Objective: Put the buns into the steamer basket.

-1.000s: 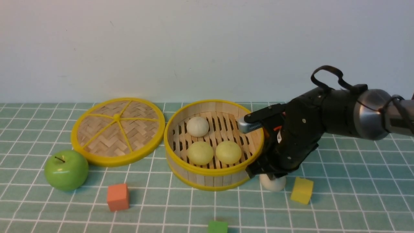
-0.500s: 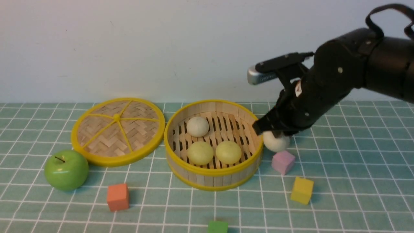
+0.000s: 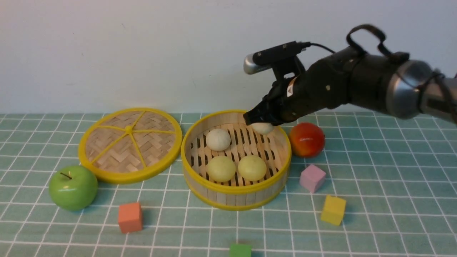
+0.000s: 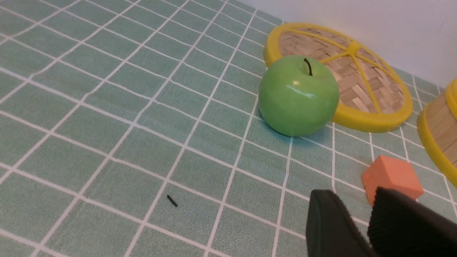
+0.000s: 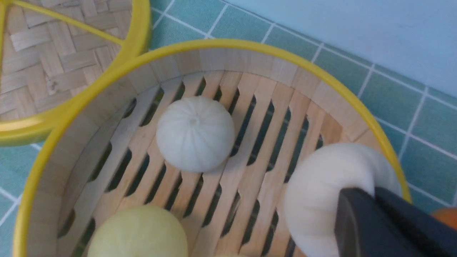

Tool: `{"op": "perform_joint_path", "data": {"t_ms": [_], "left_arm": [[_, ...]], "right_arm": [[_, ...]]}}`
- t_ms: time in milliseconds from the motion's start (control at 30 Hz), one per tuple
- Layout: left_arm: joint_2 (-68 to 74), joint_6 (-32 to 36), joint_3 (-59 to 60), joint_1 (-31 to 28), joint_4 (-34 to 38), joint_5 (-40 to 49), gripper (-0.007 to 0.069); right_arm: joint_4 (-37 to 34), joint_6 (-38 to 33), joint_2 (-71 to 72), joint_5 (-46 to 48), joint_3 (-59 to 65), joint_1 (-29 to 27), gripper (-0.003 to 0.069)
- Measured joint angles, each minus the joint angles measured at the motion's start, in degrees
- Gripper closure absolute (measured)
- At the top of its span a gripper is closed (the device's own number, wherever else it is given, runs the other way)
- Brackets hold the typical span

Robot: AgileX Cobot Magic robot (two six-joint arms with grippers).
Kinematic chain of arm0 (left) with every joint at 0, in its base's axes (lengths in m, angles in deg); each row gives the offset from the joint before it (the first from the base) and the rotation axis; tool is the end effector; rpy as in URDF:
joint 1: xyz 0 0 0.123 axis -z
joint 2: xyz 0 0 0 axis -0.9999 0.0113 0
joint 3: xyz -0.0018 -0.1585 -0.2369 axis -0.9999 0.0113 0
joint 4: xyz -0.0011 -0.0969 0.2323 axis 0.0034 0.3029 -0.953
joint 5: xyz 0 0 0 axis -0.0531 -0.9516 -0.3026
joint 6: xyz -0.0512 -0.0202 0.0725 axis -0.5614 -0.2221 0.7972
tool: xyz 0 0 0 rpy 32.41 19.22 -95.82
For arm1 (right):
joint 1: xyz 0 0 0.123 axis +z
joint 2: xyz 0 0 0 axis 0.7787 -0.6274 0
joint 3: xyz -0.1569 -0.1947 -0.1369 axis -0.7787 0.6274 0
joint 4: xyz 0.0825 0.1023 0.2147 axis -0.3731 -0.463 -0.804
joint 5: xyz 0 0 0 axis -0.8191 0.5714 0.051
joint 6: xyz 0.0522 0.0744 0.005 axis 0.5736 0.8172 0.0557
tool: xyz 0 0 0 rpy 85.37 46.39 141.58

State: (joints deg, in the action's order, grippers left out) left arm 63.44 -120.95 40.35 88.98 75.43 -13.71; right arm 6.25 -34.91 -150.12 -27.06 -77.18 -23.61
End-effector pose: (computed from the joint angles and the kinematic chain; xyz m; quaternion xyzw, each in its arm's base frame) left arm 0.0531 0.0070 0.1724 -0.1798 0.7781 -0.0868 0.5955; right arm 0.4076 0.2115 0.2418 -0.1814 0.8981 0.1063 0.3862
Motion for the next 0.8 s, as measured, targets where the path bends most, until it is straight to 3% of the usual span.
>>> {"op": "perform_joint_path", "data": {"t_ms": [133,267,433,467,500,600,633,800], "left_arm": [[0.0,0.0,0.0,0.0,0.0,0.0,0.0421],[0.0,0.0,0.0,0.0,0.0,0.0,0.0417],[0.0,0.0,0.0,0.0,0.0,0.0,0.0410],[0.0,0.0,0.0,0.0,0.0,0.0,0.0410],[0.0,0.0,0.0,0.0,0.0,0.0,0.0408],[0.0,0.0,0.0,0.0,0.0,0.0,0.0407],[0.0,0.0,0.0,0.0,0.0,0.0,0.0407],[0.0,0.0,0.0,0.0,0.0,0.0,0.0407]], "right_arm": [[0.0,0.0,-5.0,-5.6,0.0,0.0,0.0624],[0.0,0.1,-6.1,-6.3,0.0,0.0,0.0555],[0.0,3.6,-4.2,-4.0,0.0,0.0,0.0290],[0.0,3.6,-4.2,-3.7,0.0,0.0,0.0290],[0.0,4.5,-2.1,0.6,0.0,0.0,0.0206],[0.0,4.9,1.6,6.9,0.0,0.0,0.0132],[0.0,4.9,5.3,14.2,0.0,0.0,0.0104],[0.1,4.9,12.9,30.2,0.0,0.1,0.0135]]}}
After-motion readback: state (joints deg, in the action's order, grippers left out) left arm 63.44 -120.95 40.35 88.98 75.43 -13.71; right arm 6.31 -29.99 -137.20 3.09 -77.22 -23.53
